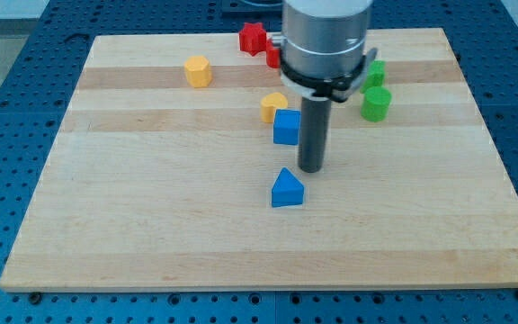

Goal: Push the blue cube to the left a bit

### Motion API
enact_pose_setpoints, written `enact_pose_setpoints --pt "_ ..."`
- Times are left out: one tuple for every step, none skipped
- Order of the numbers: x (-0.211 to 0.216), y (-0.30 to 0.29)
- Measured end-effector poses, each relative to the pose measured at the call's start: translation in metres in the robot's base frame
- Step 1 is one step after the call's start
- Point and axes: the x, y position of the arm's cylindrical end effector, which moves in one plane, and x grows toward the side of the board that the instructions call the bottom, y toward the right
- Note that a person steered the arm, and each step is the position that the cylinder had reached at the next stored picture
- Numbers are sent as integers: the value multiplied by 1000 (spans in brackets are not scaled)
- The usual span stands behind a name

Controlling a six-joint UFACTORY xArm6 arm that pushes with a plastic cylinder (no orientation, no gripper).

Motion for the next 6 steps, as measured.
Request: enact_pose_setpoints --pt "-2 22" --pt "-32 23" --pt "-66 21" --pt "-67 -89" --pt "-67 -174" --pt "-79 -159"
